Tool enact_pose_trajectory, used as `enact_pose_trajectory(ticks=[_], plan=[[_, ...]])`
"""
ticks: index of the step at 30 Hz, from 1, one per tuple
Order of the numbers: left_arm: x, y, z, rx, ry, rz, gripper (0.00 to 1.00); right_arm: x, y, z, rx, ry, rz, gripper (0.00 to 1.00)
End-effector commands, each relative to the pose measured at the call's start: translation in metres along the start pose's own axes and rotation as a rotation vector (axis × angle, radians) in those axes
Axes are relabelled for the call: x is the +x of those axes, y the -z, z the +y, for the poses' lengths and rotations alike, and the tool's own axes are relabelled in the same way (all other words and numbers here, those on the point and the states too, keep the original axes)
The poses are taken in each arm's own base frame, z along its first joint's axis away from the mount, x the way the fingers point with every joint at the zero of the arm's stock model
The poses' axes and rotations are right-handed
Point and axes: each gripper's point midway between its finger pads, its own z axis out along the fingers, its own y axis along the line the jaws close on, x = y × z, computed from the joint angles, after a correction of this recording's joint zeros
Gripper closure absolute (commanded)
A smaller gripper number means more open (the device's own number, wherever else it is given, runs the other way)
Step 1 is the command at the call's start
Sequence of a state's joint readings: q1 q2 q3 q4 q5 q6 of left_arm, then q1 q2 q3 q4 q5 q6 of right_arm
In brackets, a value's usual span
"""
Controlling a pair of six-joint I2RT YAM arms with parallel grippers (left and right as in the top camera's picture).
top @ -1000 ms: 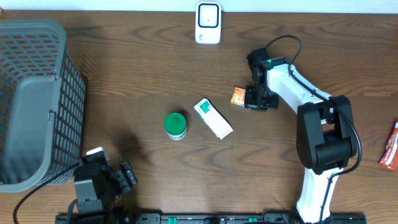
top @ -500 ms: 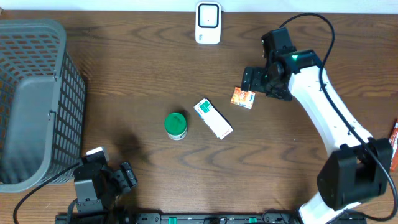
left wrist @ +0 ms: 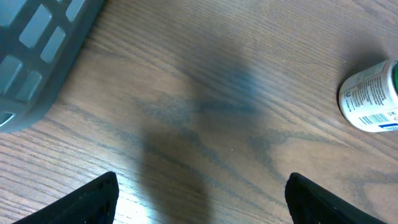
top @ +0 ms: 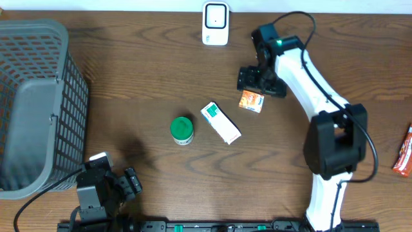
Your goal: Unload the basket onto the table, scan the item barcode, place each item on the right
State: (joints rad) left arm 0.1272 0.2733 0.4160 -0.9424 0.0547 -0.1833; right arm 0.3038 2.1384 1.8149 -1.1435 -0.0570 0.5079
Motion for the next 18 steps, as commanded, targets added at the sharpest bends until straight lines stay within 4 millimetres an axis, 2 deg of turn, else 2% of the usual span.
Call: enact_pose_trajectory(ticks=[1, 8, 15, 18], plan=[[-0.001, 0.002, -0.002, 0.009, -0.005, -0.004, 0.14, -0.006, -0.011, 0.005, 0.009, -0.013, 0.012, 0.01], [-0.001, 0.002, -0.002, 0.009, -0.005, -0.004, 0.14, -0.002, -0.045, -0.002, 0.056, -0.006, 0.072, 0.01], [-0.001, 0.002, -0.002, 0.009, -0.005, -0.004, 0.14, 0.002, -0.059, 0.001, 0.072, 0.016, 0.088, 0.01], [-0.001, 0.002, -0.002, 0.009, -0.005, -0.004, 0.14, 0.006, -0.072, -0.002, 0.089, 0.015, 0.115, 0.01]])
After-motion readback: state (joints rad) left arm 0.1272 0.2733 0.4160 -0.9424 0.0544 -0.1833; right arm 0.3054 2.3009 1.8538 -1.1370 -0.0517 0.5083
